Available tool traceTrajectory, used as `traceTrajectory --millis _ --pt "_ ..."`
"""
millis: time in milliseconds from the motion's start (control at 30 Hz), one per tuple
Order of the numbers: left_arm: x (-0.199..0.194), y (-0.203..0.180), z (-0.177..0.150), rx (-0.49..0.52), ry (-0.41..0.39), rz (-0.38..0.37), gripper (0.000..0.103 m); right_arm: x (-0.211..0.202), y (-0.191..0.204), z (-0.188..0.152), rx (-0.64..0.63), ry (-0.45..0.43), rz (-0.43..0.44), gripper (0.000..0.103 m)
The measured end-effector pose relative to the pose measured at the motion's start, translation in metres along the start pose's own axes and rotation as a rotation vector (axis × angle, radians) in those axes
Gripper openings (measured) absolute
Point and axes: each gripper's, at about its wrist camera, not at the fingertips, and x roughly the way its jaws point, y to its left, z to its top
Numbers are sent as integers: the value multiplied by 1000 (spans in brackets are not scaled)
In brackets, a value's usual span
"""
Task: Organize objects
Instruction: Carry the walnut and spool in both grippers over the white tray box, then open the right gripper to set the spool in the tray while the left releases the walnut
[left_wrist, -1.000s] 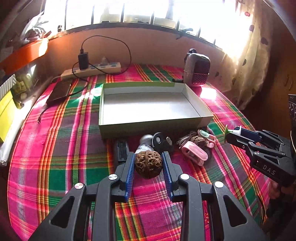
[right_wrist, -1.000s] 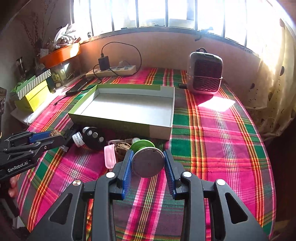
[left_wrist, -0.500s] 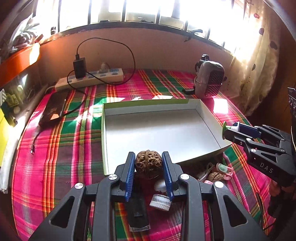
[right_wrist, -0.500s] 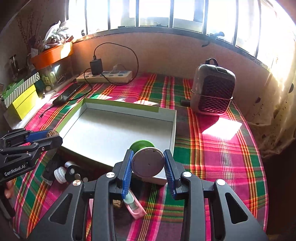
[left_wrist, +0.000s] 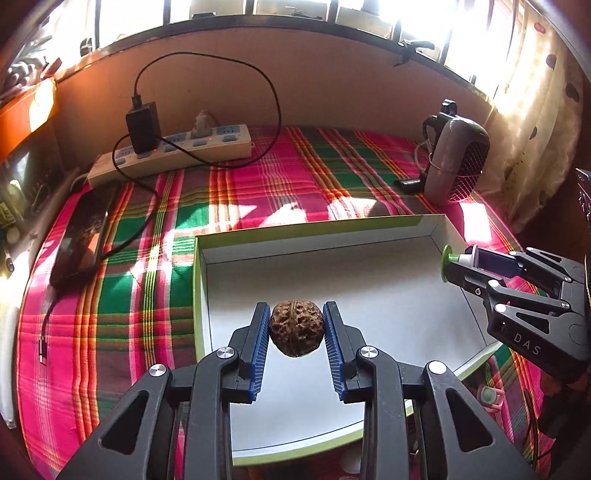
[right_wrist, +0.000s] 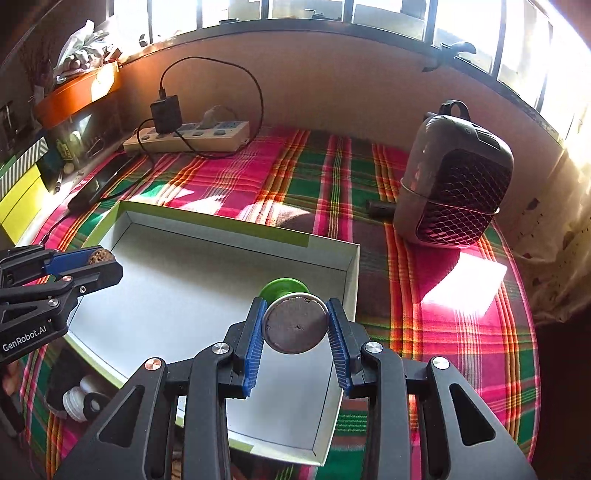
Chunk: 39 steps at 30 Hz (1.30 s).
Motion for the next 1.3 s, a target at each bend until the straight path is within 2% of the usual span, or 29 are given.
traceTrajectory --millis 500,1300 --pt "31 10 12 -9 31 38 27 30 -3 17 13 16 -13 34" --pt "36 8 14 -5 25 46 28 38 1 17 2 -6 0 35"
